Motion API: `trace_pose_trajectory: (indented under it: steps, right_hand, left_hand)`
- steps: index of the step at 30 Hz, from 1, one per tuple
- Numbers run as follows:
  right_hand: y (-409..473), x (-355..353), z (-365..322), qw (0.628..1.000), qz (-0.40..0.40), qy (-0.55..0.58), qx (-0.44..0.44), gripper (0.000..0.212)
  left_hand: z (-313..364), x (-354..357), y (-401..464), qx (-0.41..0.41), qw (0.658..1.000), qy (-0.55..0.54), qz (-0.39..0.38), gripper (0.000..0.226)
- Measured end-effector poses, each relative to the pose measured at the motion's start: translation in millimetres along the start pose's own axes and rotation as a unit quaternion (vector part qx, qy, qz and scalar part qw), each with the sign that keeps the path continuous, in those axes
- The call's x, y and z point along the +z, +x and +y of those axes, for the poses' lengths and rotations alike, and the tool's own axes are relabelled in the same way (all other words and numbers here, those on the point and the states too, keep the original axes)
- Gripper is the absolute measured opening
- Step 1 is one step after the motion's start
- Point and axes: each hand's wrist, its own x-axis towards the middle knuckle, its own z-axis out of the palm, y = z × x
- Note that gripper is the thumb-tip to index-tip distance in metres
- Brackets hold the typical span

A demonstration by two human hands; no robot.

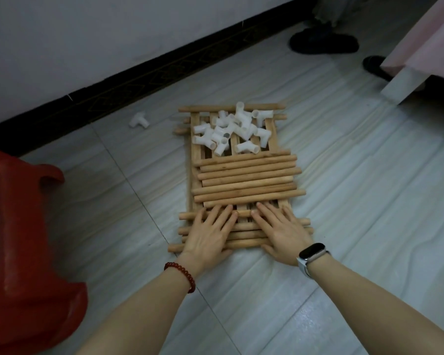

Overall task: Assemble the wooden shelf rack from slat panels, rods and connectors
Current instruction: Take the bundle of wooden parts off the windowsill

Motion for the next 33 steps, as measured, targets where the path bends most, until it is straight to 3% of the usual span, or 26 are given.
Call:
trace_pose_trajectory:
  steps: [5,10,15,22,27,33]
  right_hand:
    - [-34.3,-48.2,-23.9,0.996,-0.037,0.077,0.032,0.063]
    - [-89.8,-175.0,-46.9,0.985,-0.053,0.163,0.039,0.046]
    - [-148.4,-365.7,-73.1,0.969,-0.012,0.242,0.055,0.037]
    - [-228.7,-637.1,-139.6,0.948,0.093,0.303,0.013,0.034]
    - [-302.2,-787.3,-213.9,0.922,0.158,0.342,-0.091,0.030]
    - [-389.6,-859.9,-319.2,0.883,0.162,0.346,-0.271,0.026]
  left_hand:
    - [2.5,-58.5,-36.0,-0.073,0.994,-0.070,-0.044,0.074]
    - [0.0,-183.2,-104.3,-0.116,0.985,-0.128,-0.023,0.058]
    - [-17.2,-364.1,-183.7,-0.142,0.972,-0.155,0.101,0.043]
    - [-66.7,-621.1,-324.3,-0.175,0.934,-0.142,0.278,0.035]
    - [-70.2,-750.0,-467.6,-0.276,0.872,-0.152,0.375,0.031]
    - [-30.0,-797.6,-643.9,-0.411,0.782,-0.162,0.441,0.029]
